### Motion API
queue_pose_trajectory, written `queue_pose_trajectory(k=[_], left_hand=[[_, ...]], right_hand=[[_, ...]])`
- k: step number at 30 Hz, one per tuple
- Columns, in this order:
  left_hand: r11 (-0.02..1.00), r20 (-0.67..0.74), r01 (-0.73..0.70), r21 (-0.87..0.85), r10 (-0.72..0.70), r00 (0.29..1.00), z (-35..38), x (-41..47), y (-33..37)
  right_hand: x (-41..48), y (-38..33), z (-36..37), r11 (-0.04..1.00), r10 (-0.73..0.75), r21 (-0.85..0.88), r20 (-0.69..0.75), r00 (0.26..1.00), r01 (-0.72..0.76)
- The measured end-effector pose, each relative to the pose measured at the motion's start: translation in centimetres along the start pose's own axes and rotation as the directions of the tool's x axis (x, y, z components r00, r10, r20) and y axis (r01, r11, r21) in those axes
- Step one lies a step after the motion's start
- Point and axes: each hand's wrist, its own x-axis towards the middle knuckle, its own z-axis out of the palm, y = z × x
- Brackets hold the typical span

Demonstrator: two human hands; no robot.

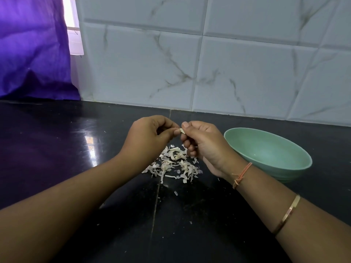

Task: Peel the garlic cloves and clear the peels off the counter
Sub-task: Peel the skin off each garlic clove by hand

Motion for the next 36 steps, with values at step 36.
queue_pose_trajectory(k=[36], left_hand=[[0.913, 0.072, 0.284, -0.293, -0.275, 0.959, 0.8, 0.3, -0.8]], right_hand=[[-0.3, 0.0, 0.2, 0.91, -0.306, -0.345, -0.19, 0.933, 0.228]])
